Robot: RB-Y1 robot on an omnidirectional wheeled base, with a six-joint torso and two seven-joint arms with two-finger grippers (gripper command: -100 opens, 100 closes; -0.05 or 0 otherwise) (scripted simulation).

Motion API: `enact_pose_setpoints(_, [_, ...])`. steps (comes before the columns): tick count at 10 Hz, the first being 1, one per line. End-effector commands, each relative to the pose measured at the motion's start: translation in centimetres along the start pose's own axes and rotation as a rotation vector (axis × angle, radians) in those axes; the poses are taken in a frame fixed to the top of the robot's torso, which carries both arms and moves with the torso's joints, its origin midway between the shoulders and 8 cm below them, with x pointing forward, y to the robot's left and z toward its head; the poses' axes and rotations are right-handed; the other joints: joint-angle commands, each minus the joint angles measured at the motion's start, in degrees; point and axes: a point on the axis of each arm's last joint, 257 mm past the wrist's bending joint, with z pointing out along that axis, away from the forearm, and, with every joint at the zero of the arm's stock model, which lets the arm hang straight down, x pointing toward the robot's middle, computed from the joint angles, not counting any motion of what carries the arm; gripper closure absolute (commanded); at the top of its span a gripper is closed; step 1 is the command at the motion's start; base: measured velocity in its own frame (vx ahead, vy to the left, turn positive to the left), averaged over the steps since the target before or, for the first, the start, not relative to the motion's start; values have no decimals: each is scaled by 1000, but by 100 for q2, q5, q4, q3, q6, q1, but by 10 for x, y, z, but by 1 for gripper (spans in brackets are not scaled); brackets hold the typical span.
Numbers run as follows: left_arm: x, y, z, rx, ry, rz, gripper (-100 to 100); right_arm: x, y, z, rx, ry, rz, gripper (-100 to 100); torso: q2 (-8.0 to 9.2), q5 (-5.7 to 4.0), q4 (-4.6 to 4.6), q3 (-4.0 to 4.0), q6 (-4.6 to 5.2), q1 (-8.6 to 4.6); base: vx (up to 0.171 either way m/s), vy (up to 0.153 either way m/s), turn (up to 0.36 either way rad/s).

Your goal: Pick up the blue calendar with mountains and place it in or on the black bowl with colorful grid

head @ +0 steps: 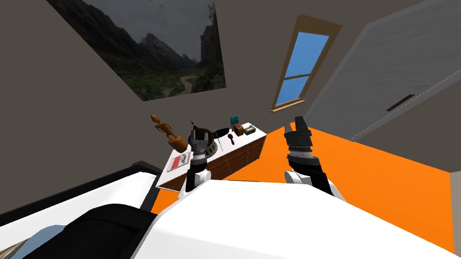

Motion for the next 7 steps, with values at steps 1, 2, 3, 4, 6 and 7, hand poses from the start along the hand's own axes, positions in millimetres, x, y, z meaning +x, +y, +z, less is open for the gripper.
enact_pose_setpoints(1, [-8,23,-9,-62,-26,-59,-100,0,0,0,0,0,0,0,0,0,0,0,0,0,77,-112,40])
enact_pose_setpoints(2, [-14,37,-15,-97,-44,-93,-100,0,0,0,0,0,0,0,-1,-1,0,-1,0,-5,63,-119,39])
enact_pose_setpoints(3, [-20,50,-21,-130,-63,-127,-100,0,0,0,0,0,0,0,2,-2,0,1,0,-8,52,-108,57])
enact_pose_setpoints(4, [-26,62,-27,-160,-82,-161,-100,0,0,0,0,0,0,0,5,-1,1,3,0,-3,62,-77,52])
enact_pose_setpoints(6, [-38,86,-40,-217,-124,-225,-100,0,0,0,0,0,0,0,1,2,0,0,0,13,67,-65,43])
enact_pose_setpoints(7, [-43,96,-46,-242,-146,-257,-100,0,0,0,0,0,0,0,1,2,0,0,1,13,55,-80,40])
